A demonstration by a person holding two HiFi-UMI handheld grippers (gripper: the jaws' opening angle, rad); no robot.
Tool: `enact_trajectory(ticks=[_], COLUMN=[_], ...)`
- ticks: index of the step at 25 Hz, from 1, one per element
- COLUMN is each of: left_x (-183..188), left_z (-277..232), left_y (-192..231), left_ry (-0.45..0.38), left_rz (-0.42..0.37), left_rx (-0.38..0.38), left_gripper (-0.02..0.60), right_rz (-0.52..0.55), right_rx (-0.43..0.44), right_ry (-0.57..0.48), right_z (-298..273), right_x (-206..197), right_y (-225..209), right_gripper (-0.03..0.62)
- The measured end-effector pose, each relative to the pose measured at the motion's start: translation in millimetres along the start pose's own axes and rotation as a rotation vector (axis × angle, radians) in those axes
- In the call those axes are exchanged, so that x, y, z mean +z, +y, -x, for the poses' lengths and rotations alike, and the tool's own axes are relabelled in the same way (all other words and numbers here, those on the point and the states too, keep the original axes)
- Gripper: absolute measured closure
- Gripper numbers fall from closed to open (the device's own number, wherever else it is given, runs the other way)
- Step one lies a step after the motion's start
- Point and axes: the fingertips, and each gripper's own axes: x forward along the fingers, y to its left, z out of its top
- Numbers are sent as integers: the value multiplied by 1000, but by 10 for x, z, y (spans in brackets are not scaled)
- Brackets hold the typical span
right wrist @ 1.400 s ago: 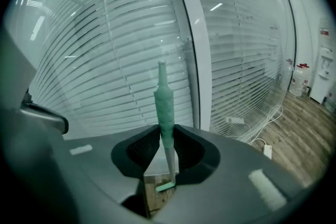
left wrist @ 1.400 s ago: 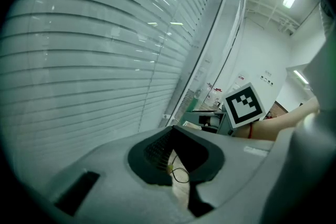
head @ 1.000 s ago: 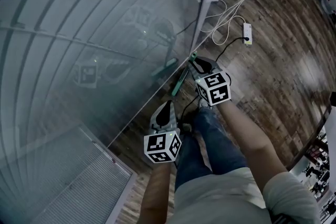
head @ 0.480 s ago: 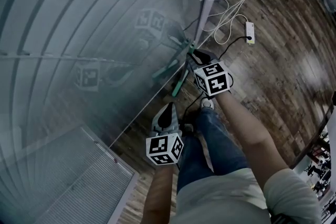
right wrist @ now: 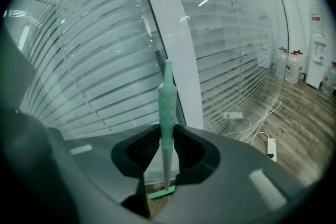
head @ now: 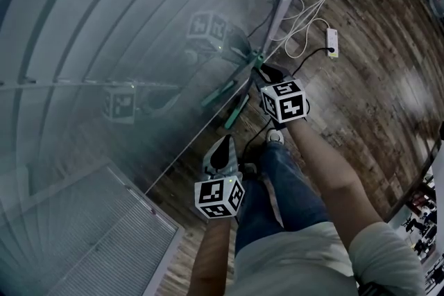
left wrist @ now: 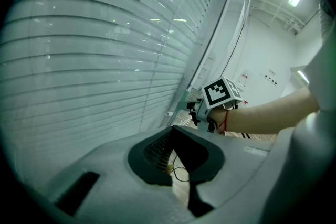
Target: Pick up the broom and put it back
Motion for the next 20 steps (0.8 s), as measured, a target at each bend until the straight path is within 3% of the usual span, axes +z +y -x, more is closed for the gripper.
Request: enact_trajectory(ticks=[20], left_x=[-50], left_z=[70], left_y=[-20], left_ry=[9], left_rz=[-6], left_rx=[-5], left_gripper=[574], right_rz=[-9], right_rx=[-6], right_ry=[11], right_z=[27], right_x=[-91], right_y=[4], right_gripper=[474])
